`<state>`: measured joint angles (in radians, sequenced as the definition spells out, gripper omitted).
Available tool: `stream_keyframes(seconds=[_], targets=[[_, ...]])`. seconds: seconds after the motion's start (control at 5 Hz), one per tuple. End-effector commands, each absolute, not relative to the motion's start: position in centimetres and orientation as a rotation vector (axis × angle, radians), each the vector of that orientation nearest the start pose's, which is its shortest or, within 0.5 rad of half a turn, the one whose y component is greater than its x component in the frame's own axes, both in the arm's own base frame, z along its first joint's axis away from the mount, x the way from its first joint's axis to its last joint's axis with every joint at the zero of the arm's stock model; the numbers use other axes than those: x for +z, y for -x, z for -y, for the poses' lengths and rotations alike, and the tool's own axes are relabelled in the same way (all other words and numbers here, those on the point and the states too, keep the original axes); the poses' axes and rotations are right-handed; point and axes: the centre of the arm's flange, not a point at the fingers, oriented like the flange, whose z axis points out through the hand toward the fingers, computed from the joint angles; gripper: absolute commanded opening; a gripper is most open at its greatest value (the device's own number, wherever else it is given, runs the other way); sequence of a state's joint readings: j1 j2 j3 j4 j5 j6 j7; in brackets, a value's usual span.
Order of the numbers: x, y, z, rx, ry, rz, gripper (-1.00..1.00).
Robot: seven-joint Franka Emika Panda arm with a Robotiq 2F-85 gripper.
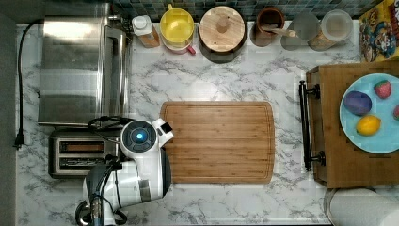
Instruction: Turn on the toaster.
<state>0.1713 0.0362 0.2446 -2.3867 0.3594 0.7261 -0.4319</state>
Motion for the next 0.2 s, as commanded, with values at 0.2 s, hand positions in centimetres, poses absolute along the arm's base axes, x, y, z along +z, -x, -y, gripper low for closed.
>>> stream_keyframes(seconds=[0.2], targets=[[23.93, -39.94, -23.26, 0.423, 2.947, -0.297, -1.0]])
